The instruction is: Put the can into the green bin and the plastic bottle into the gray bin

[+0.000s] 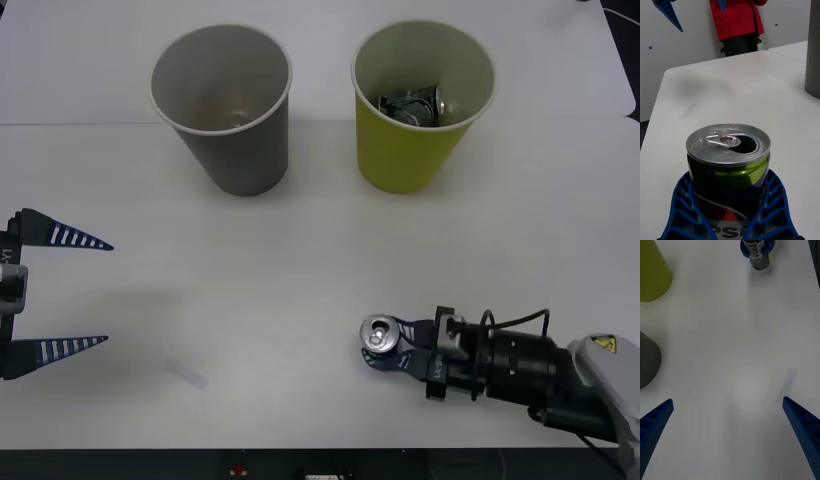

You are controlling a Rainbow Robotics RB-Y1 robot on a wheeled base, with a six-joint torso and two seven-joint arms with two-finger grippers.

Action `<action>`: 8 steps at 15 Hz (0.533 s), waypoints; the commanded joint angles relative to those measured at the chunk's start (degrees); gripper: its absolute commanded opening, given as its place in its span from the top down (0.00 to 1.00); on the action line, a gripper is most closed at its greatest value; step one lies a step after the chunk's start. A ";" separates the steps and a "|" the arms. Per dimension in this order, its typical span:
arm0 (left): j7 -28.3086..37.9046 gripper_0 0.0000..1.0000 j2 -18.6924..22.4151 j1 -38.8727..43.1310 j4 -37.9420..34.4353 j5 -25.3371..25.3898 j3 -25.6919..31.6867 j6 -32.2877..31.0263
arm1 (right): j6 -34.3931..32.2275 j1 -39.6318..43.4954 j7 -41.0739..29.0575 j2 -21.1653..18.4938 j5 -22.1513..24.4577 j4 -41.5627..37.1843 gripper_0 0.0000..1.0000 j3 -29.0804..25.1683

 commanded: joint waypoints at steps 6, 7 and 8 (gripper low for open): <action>0.00 0.00 0.00 0.00 0.00 0.00 0.00 0.00 | -2.86 7.81 -24.77 -0.09 18.98 -23.57 1.00 -11.45; 0.00 0.00 0.00 0.00 0.00 0.00 0.00 0.00 | -4.79 7.72 -27.75 -0.09 20.39 -25.42 1.00 -13.12; 0.00 0.00 0.00 0.00 0.00 0.00 0.00 0.00 | -6.90 7.63 -30.74 -0.09 22.14 -27.61 1.00 -14.79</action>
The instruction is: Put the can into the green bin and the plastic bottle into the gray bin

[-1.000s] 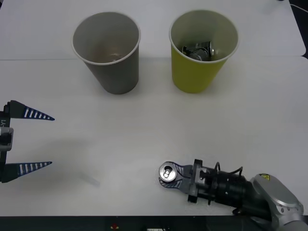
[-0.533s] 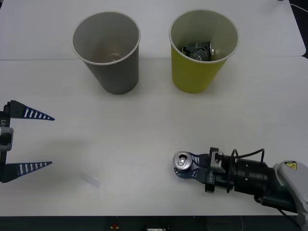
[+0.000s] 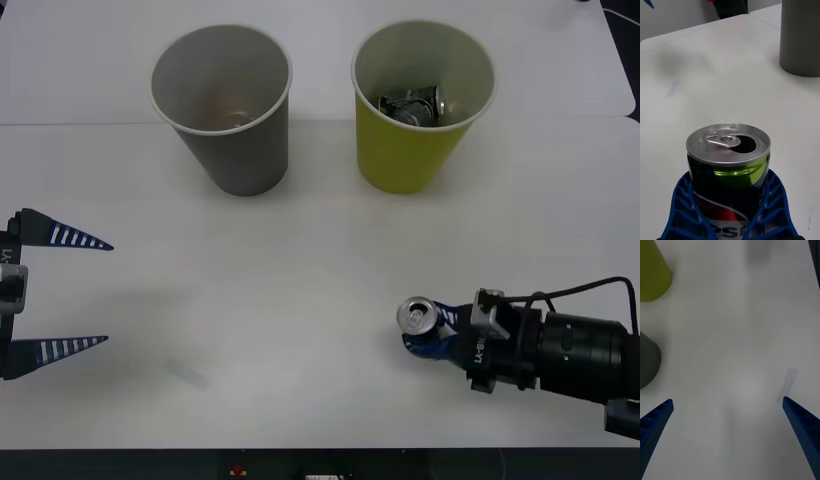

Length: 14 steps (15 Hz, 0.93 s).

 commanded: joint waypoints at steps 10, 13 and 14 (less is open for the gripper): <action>0.00 0.00 0.00 0.00 0.00 0.00 0.00 0.00 | -17.08 -0.10 -30.44 -0.01 11.81 -24.69 1.00 -12.97; 0.00 0.00 0.00 0.00 0.00 0.00 0.00 0.00 | -19.63 -2.13 -38.88 -0.01 15.59 -32.60 1.00 -14.02; 0.00 0.00 0.00 0.00 0.00 0.00 0.00 0.00 | -19.89 -3.36 -41.51 -0.01 16.30 -34.45 1.00 -14.64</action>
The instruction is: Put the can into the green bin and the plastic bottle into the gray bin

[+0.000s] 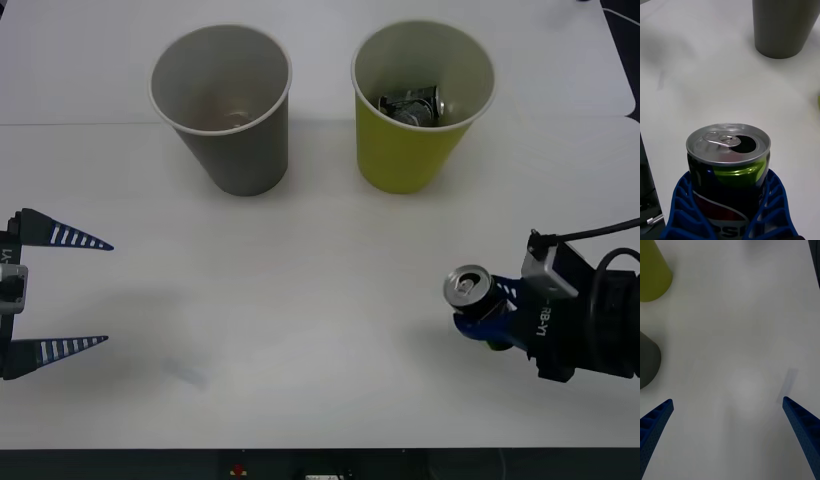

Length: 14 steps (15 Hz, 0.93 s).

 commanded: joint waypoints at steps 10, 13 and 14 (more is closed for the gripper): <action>0.00 0.00 0.00 0.00 0.00 0.00 0.00 0.00 | -1.45 -22.83 -26.21 -4.75 6.91 -4.40 1.00 -1.67; 0.00 0.00 0.00 0.00 0.00 0.00 0.00 0.00 | -1.45 -30.12 -26.21 -5.10 9.99 1.58 1.00 -0.61; 0.00 0.00 0.00 0.00 0.00 0.00 0.00 0.00 | -1.45 -32.32 -26.21 -5.10 12.01 3.08 1.00 0.35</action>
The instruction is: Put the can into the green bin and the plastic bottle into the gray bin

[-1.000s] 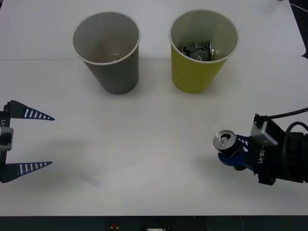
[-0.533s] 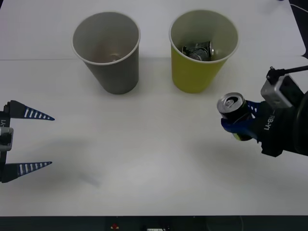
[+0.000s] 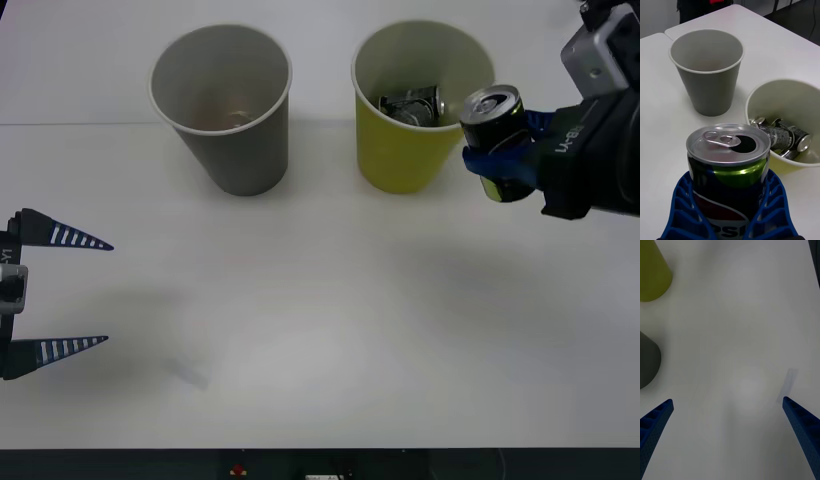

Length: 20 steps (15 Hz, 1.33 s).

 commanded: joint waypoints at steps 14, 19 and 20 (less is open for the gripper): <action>0.00 0.00 0.00 0.00 0.00 0.00 0.00 0.00 | 0.01 -29.95 0.46 5.04 25.53 32.51 1.00 10.87; 0.00 0.00 0.00 0.00 0.00 0.00 0.00 0.00 | 0.01 -34.25 0.73 5.83 28.70 40.42 1.00 12.11; 0.00 0.00 0.00 0.00 0.00 0.00 0.00 0.00 | 0.01 -34.34 1.08 5.92 28.96 40.77 1.00 12.11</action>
